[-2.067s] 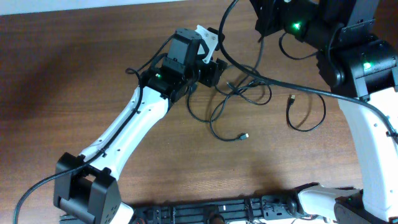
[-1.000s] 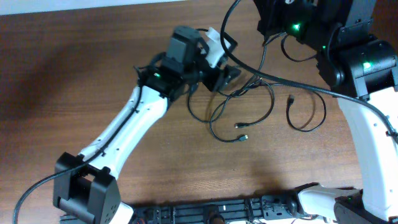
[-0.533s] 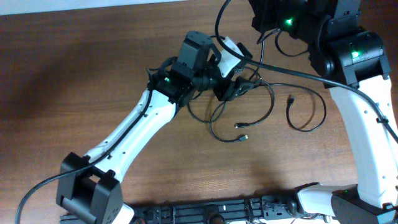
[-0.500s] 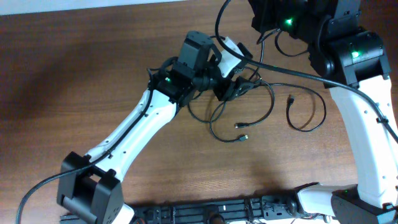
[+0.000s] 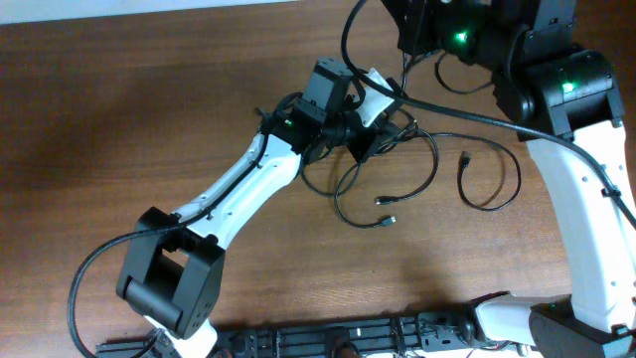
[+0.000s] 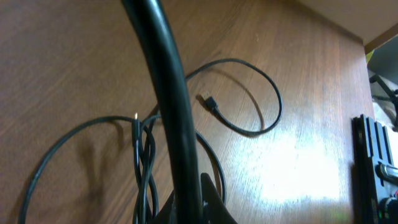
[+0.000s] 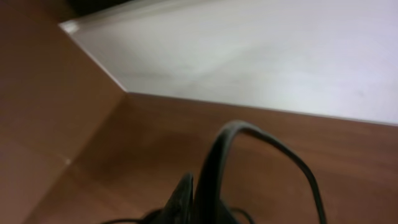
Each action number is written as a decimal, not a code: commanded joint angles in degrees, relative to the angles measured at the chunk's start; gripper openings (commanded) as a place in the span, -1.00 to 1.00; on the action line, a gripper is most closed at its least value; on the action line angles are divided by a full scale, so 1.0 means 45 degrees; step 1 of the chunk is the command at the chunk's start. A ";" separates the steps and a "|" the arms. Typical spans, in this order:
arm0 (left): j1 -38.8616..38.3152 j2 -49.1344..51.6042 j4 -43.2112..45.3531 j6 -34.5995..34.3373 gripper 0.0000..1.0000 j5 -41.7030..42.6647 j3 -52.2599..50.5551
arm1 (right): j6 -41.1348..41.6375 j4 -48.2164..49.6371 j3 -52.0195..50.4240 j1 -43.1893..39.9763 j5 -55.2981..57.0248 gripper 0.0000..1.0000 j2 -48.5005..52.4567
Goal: Untangle cables
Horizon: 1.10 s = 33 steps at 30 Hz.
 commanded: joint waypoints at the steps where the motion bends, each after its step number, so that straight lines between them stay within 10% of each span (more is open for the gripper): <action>1: 0.0656 -0.0704 -0.0525 -0.0083 -1.00 -0.0044 0.0097 | -0.0753 -0.0962 0.0155 -0.0044 0.2929 -0.93 -0.0073; 11: 0.3089 -0.3424 -0.1360 -0.1520 -1.00 0.0389 0.0151 | -0.1064 -0.3157 0.0151 -0.2016 0.3395 -0.81 -0.0063; 13: 0.3458 -0.4153 -0.1350 -0.1525 -1.00 0.0384 0.0335 | -0.1064 -0.3609 0.0151 -0.2273 0.3395 -0.12 -0.0034; 15: 0.3759 -0.4726 -0.1297 -0.1724 -1.00 0.0345 0.0724 | -0.1064 -0.3954 0.0146 -0.2365 0.3395 0.99 0.0063; 33: 0.4143 -0.5717 -0.1710 -0.2555 -0.88 0.0389 0.4381 | -0.7179 -0.6334 0.0146 -0.2331 -0.3881 0.98 0.2278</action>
